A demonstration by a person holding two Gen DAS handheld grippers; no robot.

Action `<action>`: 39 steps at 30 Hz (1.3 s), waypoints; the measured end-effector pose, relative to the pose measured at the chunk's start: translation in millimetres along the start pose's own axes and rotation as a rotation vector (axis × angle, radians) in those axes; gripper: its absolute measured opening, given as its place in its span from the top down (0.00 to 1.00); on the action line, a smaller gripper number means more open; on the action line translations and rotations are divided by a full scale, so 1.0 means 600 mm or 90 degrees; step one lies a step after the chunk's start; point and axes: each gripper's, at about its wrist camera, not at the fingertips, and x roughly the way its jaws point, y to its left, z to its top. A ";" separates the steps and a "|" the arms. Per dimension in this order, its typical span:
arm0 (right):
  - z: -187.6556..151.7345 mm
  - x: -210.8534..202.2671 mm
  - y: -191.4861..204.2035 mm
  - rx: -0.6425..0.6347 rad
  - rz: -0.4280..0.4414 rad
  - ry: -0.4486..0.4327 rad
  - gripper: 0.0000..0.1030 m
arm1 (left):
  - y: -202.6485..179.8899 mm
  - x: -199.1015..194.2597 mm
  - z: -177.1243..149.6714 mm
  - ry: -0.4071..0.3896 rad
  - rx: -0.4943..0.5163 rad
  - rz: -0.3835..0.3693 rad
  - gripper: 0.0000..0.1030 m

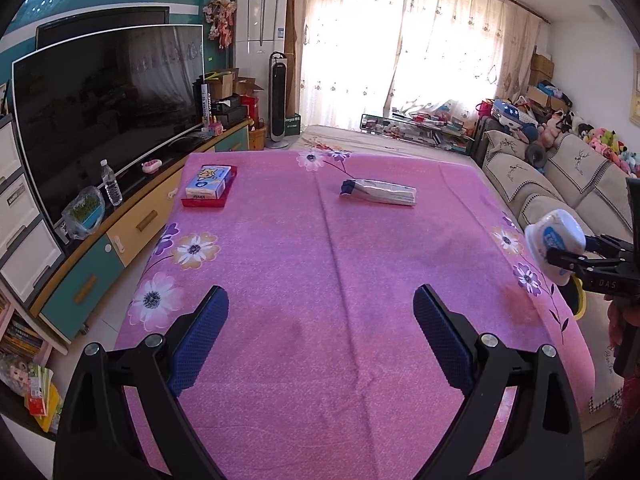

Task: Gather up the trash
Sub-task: 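Carry the yogurt cup over the bin and release it with the right gripper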

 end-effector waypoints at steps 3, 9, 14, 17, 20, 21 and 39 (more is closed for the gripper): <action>-0.030 -0.017 -0.097 0.061 -0.060 0.012 0.25 | -0.019 0.008 0.004 0.002 -0.001 -0.013 0.10; -0.078 -0.023 -0.241 0.156 -0.124 0.029 0.25 | -0.064 0.027 0.012 0.014 0.018 -0.024 0.10; -0.087 0.013 -0.293 0.192 -0.120 0.045 0.25 | -0.099 0.031 0.020 0.016 0.037 -0.026 0.10; -0.084 0.027 -0.313 0.220 -0.120 0.036 0.21 | -0.114 0.033 0.024 0.018 0.048 -0.026 0.10; -0.084 0.023 -0.311 0.231 -0.110 0.018 0.20 | -0.122 0.036 0.027 0.020 0.058 -0.025 0.10; -0.085 0.018 -0.309 0.231 -0.110 0.013 0.20 | -0.121 0.040 0.029 0.021 0.060 -0.025 0.10; -0.092 -0.001 -0.281 0.213 -0.100 -0.012 0.18 | -0.183 0.193 0.122 0.052 0.109 -0.074 0.10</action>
